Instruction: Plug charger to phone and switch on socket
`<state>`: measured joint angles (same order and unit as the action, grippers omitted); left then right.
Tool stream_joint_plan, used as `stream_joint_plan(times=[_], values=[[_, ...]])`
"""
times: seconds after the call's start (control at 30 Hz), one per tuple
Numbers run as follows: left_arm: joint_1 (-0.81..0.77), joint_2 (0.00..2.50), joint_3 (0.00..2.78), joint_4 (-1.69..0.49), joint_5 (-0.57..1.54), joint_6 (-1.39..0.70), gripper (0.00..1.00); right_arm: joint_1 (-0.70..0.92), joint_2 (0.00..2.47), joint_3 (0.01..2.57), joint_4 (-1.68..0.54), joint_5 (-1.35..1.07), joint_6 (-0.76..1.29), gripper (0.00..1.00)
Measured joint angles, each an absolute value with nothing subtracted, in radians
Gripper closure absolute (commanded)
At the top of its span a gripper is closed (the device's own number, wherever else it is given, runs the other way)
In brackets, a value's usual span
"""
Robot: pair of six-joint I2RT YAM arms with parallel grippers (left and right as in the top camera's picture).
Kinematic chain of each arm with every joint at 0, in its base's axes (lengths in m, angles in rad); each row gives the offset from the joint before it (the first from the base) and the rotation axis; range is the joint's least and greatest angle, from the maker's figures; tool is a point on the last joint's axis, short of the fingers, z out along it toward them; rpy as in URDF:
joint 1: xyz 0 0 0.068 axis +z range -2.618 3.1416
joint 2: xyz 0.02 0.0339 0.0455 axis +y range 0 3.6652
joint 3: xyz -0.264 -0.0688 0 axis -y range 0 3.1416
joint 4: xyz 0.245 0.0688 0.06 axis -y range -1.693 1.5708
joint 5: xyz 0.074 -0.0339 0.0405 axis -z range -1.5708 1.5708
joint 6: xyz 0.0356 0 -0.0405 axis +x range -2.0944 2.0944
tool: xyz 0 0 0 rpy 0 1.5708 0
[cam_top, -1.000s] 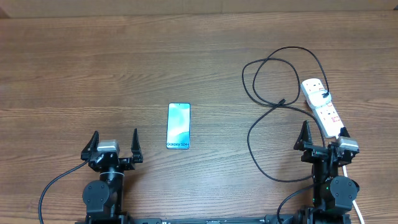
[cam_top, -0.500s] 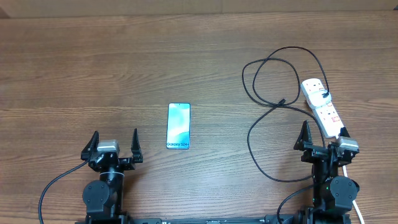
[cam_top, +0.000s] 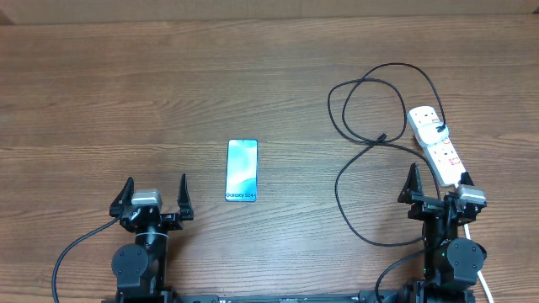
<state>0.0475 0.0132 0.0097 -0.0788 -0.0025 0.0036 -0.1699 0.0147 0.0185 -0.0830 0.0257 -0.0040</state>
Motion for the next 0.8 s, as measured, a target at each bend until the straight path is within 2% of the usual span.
stream_joint_plan(times=[0.8], values=[[0.047,0.013,0.010,-0.079,-0.002,0.004,0.01,-0.170,0.015,0.019,-0.083,0.026,-0.004,0.00]])
